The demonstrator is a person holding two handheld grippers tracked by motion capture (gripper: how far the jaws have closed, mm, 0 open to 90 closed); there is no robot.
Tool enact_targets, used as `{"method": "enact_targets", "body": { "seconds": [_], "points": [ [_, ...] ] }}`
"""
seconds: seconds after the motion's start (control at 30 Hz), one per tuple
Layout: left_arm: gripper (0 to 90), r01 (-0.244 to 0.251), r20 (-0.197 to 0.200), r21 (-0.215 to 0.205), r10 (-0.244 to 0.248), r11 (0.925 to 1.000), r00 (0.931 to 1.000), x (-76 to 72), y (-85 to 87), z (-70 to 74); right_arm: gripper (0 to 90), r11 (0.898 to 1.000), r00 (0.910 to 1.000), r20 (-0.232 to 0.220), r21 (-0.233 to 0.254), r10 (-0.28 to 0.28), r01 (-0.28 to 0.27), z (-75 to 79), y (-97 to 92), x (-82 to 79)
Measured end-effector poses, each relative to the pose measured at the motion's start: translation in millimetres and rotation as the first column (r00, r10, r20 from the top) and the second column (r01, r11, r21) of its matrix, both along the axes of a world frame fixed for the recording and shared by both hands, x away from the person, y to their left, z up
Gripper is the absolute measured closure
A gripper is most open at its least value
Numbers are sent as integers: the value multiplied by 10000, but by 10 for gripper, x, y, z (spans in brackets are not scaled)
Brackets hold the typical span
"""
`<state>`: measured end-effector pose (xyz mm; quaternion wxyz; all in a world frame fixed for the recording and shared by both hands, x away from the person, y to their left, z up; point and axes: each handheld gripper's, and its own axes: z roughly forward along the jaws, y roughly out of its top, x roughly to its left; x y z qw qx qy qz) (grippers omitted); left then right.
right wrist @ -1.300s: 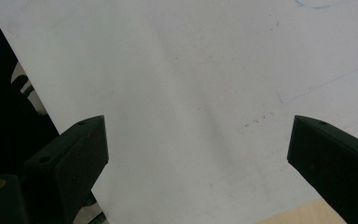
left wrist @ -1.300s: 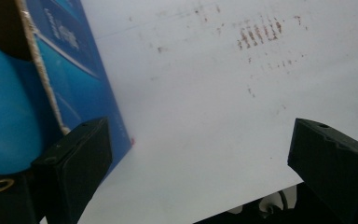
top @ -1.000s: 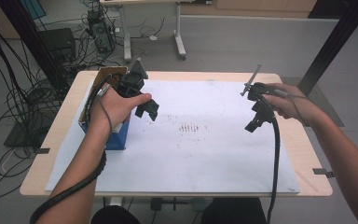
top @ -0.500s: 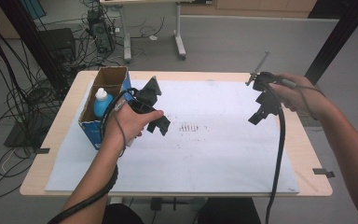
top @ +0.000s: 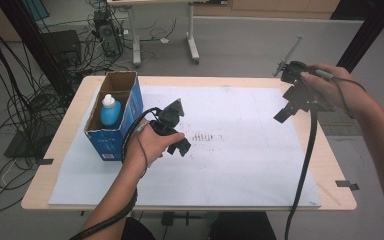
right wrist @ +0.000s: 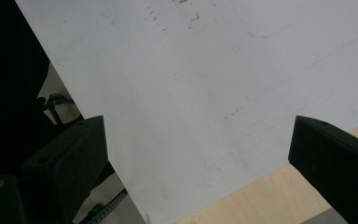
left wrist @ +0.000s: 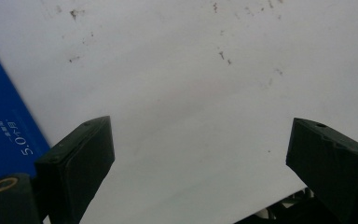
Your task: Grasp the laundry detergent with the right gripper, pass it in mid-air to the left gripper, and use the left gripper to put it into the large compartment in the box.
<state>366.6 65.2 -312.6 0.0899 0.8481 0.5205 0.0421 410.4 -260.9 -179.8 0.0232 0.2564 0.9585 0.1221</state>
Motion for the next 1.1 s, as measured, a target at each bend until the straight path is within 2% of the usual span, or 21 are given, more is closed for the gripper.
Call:
{"method": "enact_targets", "body": {
  "seconds": [0.07,0.2,0.33,0.53,0.63,0.73,1.1],
  "points": [
    [89,-82,97,240,80,9997,9999,3,-1,-52,47,10000,10000,62,-17,12,-12,59,13,-6],
    [93,-205,136,268,201,9994,9997,4,14,-125,50,10000,10000,22,-16,82,-82,153,32,-10],
    [97,-393,161,489,386,9980,9991,4,2,-200,48,9999,9999,91,-99,83,-82,238,52,-4],
    [101,-339,456,636,310,9974,9985,0,19,-281,49,9998,9998,129,-131,159,-158,375,96,-1],
    [105,-226,812,705,168,9973,9966,-3,35,-295,48,9997,9997,158,-123,199,-197,431,114,-3],
    [106,-262,975,788,185,9965,9951,-1,45,-304,49,9997,9997,131,-68,221,-220,476,123,4],
    [110,-130,792,581,84,9982,9968,-34,60,-343,46,9997,9996,135,-99,234,-232,542,149,7]
  ]
}}
